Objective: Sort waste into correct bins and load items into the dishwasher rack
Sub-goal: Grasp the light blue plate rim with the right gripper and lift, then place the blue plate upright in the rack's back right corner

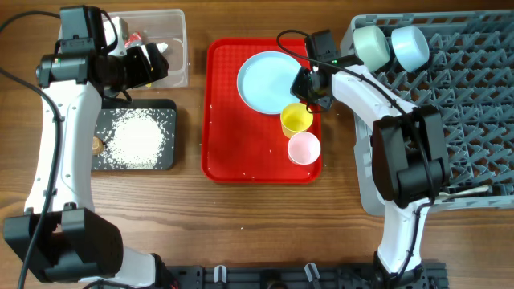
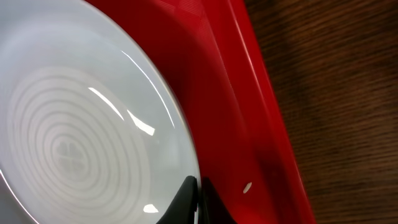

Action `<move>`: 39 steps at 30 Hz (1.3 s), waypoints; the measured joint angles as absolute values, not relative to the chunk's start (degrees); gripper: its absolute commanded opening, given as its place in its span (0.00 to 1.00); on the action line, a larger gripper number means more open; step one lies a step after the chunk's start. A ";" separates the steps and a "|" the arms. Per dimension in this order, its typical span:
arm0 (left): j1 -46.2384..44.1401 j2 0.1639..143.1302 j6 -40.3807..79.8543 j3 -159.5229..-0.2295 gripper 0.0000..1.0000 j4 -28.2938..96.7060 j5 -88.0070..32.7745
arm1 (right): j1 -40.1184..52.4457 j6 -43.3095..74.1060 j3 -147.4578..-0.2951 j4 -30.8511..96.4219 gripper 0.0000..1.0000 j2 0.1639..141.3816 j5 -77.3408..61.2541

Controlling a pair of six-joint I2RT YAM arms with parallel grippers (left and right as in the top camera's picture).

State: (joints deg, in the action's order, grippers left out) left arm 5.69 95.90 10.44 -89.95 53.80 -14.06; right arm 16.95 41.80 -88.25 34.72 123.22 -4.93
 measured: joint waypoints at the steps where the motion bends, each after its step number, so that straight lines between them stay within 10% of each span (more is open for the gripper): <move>1: 5.69 95.90 10.41 -89.95 1.00 53.80 -14.06 | 16.95 41.80 -88.25 34.46 0.04 123.22 -4.93; 14: 5.69 95.90 10.44 -89.95 1.00 53.82 -14.06 | 12.80 23.79 -100.18 38.81 0.04 118.24 3.11; 27: 5.69 95.90 10.41 -89.95 1.00 53.78 -14.04 | 4.21 -18.65 -102.15 21.21 0.04 100.49 47.33; 39: 5.69 95.90 10.41 -89.95 1.00 53.80 -14.06 | -13.02 -56.47 -102.15 20.43 0.04 101.65 37.04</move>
